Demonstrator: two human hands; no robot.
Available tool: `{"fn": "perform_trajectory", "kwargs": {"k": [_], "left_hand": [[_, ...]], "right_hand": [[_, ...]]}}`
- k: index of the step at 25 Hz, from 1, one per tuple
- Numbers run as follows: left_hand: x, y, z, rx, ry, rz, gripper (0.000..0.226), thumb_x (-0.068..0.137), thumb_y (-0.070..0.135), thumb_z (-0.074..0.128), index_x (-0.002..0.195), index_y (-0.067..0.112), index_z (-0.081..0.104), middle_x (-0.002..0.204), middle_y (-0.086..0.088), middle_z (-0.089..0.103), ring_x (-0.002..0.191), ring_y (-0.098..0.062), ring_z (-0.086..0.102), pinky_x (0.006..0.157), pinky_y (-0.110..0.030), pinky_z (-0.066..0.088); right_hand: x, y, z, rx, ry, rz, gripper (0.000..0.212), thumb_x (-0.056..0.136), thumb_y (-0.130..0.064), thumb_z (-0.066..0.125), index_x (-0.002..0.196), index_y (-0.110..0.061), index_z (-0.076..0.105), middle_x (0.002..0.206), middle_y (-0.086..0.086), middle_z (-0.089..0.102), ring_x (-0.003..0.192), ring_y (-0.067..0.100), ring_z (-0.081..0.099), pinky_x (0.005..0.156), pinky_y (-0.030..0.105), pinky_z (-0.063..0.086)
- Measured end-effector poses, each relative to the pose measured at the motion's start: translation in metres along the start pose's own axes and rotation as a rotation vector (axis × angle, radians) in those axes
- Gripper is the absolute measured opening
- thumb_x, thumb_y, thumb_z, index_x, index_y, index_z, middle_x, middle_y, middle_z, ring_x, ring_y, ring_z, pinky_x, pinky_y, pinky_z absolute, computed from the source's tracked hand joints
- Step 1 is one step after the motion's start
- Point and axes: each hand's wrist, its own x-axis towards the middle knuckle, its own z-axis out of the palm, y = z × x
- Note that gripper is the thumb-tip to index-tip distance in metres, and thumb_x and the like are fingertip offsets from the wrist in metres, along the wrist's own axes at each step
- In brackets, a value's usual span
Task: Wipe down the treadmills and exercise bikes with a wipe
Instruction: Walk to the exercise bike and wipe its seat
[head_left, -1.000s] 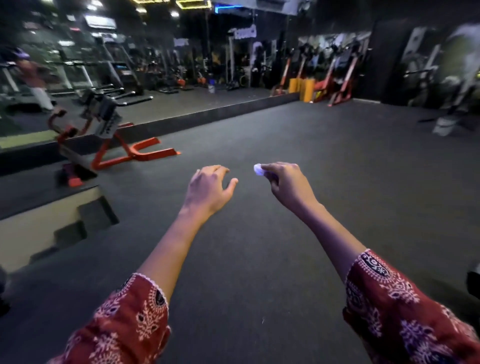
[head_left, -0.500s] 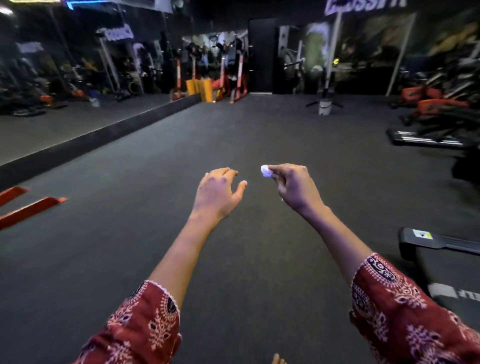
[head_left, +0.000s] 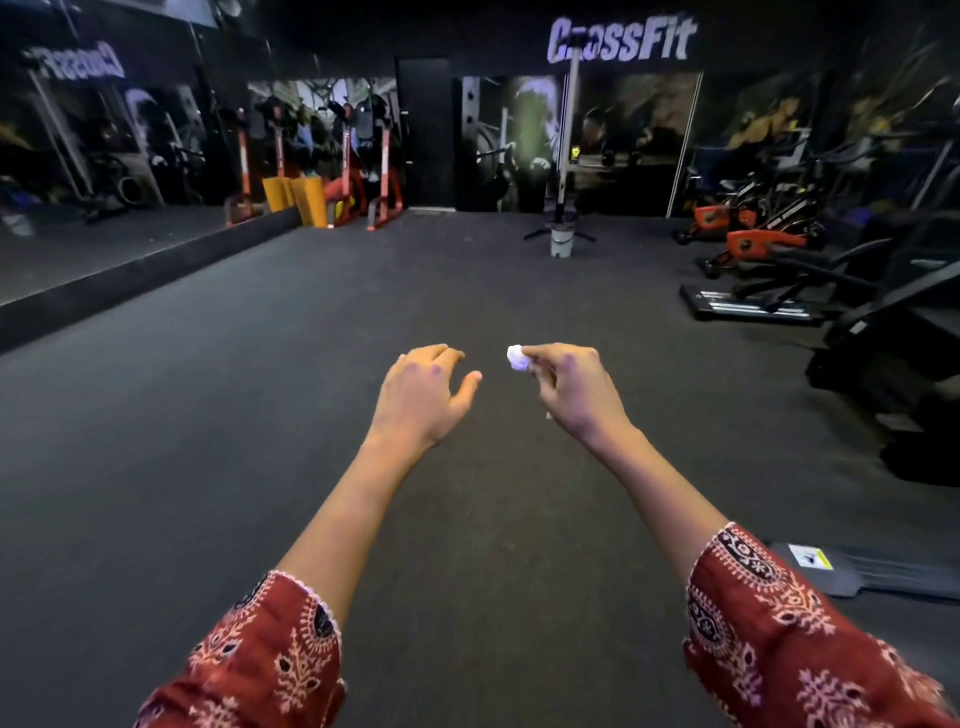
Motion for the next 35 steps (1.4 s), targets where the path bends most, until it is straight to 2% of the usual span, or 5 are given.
{"fn": "perform_trajectory", "kwargs": {"k": [11,23,27,32,35], "left_hand": [[0.375,-0.096,0.152,-0.012,-0.069,0.125,0.044,0.097,0.035,0.049,0.13,0.007,0.055,0.136,-0.009,0.052,0.128,-0.026,0.043,0.11,-0.039,0.03],[0.753,-0.105,0.354,-0.034,-0.142,0.27,0.044,0.096,0.035,0.05,0.129,0.007,0.056,0.134,-0.008,0.054,0.127,-0.026,0.045,0.107,-0.037,0.03],[0.891,-0.098,0.404,-0.141,-0.067,0.247,0.043,0.095,0.032,0.053,0.129,0.005,0.057,0.135,-0.011,0.054,0.128,-0.027,0.045,0.107,-0.039,0.031],[1.03,-0.116,0.496,-0.115,-0.11,0.251,0.045,0.096,0.035,0.051,0.131,0.006,0.055,0.136,-0.009,0.053,0.128,-0.026,0.045,0.107,-0.039,0.031],[1.138,-0.124,0.552,-0.134,-0.083,0.277,0.045,0.096,0.034,0.052,0.13,0.005,0.055,0.135,-0.011,0.054,0.127,-0.027,0.046,0.105,-0.038,0.032]], "right_hand": [[0.314,0.171,0.126,-0.052,0.036,0.141,0.03,0.095,-0.006,0.05,0.119,-0.012,0.067,0.115,0.008,0.067,0.094,0.035,0.065,0.074,0.045,0.054],[0.63,0.419,0.212,-0.067,0.04,0.3,0.03,0.097,-0.01,0.05,0.125,-0.013,0.063,0.121,0.005,0.064,0.077,0.031,0.068,0.076,0.044,0.053],[0.75,0.501,0.224,-0.048,0.108,0.283,0.03,0.097,-0.009,0.052,0.124,-0.01,0.064,0.116,0.008,0.066,0.09,0.032,0.065,0.078,0.047,0.053],[0.866,0.603,0.273,-0.077,0.03,0.32,0.03,0.097,-0.012,0.053,0.125,-0.014,0.064,0.121,0.005,0.065,0.108,0.025,0.061,0.086,0.041,0.05],[0.956,0.676,0.3,-0.102,0.074,0.318,0.03,0.097,-0.011,0.053,0.125,-0.014,0.063,0.121,0.006,0.065,0.102,0.027,0.064,0.085,0.044,0.051]]}}
